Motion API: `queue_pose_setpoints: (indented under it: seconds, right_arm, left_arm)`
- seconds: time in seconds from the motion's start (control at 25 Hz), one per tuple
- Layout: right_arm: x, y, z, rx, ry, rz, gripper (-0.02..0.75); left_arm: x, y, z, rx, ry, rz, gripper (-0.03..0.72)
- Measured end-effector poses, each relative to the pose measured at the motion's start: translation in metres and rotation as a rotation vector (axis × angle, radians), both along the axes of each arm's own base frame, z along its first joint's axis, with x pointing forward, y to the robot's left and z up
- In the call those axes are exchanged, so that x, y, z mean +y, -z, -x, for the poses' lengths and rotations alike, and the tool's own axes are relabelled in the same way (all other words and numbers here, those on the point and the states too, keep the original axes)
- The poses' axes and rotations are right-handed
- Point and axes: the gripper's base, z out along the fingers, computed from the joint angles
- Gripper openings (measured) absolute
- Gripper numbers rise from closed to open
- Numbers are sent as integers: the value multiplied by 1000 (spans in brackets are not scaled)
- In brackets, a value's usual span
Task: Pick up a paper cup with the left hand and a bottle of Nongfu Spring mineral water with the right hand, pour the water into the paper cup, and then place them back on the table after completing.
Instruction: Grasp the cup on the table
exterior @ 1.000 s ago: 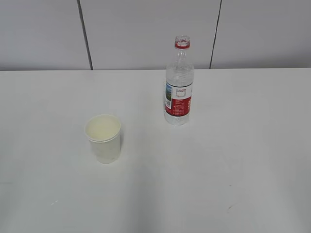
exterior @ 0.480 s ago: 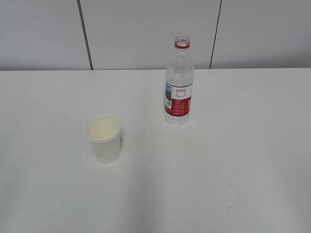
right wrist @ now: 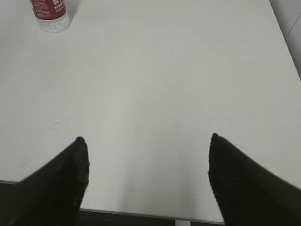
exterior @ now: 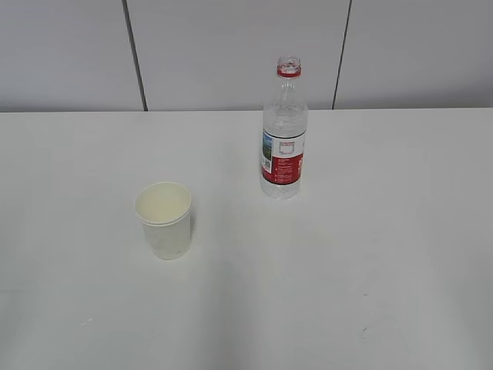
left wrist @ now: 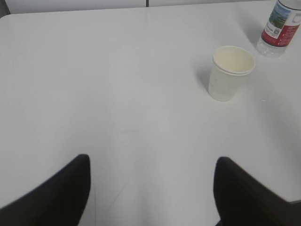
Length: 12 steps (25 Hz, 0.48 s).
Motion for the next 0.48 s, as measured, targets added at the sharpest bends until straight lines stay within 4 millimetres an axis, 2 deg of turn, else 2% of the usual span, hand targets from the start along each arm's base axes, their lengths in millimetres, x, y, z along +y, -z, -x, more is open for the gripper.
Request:
queue_pose_setpoints:
  seconds: [0.32,0.48]
  right_arm:
    - [1,0,0,-5,-9,-13,587]
    - [4,-15,-3,-144,-34,-33,587]
  left_arm:
    - [-1,0,0,-1,5,7,501]
    - [-4,-19,0,-151,25,55,501]
